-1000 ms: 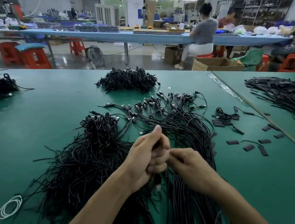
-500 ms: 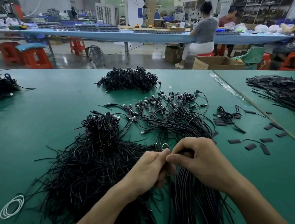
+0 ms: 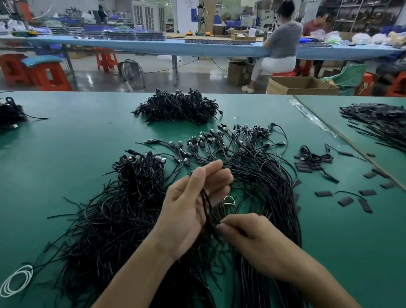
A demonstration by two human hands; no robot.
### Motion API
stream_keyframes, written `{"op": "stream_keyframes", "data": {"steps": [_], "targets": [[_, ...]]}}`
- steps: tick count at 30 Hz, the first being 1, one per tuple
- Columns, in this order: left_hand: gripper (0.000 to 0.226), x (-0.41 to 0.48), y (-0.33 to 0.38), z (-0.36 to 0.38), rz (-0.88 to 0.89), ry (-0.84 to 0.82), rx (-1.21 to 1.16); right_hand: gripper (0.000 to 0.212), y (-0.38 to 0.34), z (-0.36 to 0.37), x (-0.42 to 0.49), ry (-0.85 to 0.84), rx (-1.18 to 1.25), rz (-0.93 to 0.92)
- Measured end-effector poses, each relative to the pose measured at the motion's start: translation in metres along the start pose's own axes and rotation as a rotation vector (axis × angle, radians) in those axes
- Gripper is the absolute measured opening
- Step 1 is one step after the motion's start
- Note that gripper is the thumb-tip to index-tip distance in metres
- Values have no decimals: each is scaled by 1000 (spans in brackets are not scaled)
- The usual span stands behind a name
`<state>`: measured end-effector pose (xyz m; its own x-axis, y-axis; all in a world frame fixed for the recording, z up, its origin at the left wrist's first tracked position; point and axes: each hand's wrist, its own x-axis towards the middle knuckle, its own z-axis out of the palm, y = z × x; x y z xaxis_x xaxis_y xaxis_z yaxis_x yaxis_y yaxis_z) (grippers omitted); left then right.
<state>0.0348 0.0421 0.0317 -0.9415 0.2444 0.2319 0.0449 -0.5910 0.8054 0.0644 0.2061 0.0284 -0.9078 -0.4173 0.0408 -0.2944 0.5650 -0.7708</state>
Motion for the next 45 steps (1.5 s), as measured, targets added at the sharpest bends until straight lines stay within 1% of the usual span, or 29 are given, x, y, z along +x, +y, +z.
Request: {"op": "stream_keyframes", "data": {"steps": [2,3,5,6,7,9,11,13,14,16,17,19,21,23,24,25,28,30,32,33,35,36,39,40,43,45], "targets": [[32,2,-10,-5,87,86,425,28,-5,-2,0,8,-49,12],[28,0,-14,-7,111,84,637,29,-7,-5,1,29,-84,16],[25,-5,-23,-12,109,-8,946,29,-9,-15,2,77,-176,11],[29,-9,-26,-14,83,-47,1008,28,-10,-22,2,104,-225,5],[37,-12,-27,-14,25,-66,1000,28,-10,-29,1,130,-261,-10],[48,-16,-24,-11,-164,-82,817,30,-8,-40,2,176,-266,-59],[53,-18,-16,-9,-324,-107,639,22,-6,-44,5,219,-188,-114],[57,-19,-7,-5,-396,-176,485,17,-3,-41,10,246,-53,-136],[57,-19,-3,-4,-418,-207,395,18,-3,-37,11,250,28,-136],[50,-19,5,-2,-449,-238,197,28,-2,-26,11,249,179,-123],[46,-18,8,-1,-447,-245,93,30,-2,-20,11,250,215,-110],[41,-16,12,2,-415,-234,-132,32,-1,-8,10,239,197,-81],[34,-12,13,5,-314,-159,-258,36,-1,5,9,198,144,-59],[32,-6,10,6,-191,-51,-214,36,-2,14,6,127,75,-58],[32,-4,7,6,-139,-13,-131,32,-2,15,4,87,30,-62],[33,-2,2,4,-89,19,5,28,-2,15,2,49,-29,-66],[24,-1,-13,-2,39,116,572,24,-3,8,-2,0,-224,-76],[24,-5,-17,-4,3,65,794,22,-4,-3,-4,14,-227,-103],[34,-10,-17,-1,-94,-41,907,18,-5,-16,-6,65,-196,-116],[41,-12,-17,1,-136,-86,897,14,-5,-21,-6,98,-171,-116],[50,-17,-14,6,-228,-146,772,8,-5,-28,-7,149,-54,-135],[52,-19,-12,7,-278,-155,712,6,-5,-30,-6,163,22,-147],[46,-22,-1,6,-439,-217,524,16,-4,-31,-5,224,164,-136],[44,-23,3,4,-486,-247,439,18,-3,-31,-5,203,213,-135],[51,-24,10,0,-583,-317,278,21,-3,-28,-7,34,379,-146],[51,-25,10,-3,-629,-344,239,21,-3,-27,-9,-21,374,-145]]}}
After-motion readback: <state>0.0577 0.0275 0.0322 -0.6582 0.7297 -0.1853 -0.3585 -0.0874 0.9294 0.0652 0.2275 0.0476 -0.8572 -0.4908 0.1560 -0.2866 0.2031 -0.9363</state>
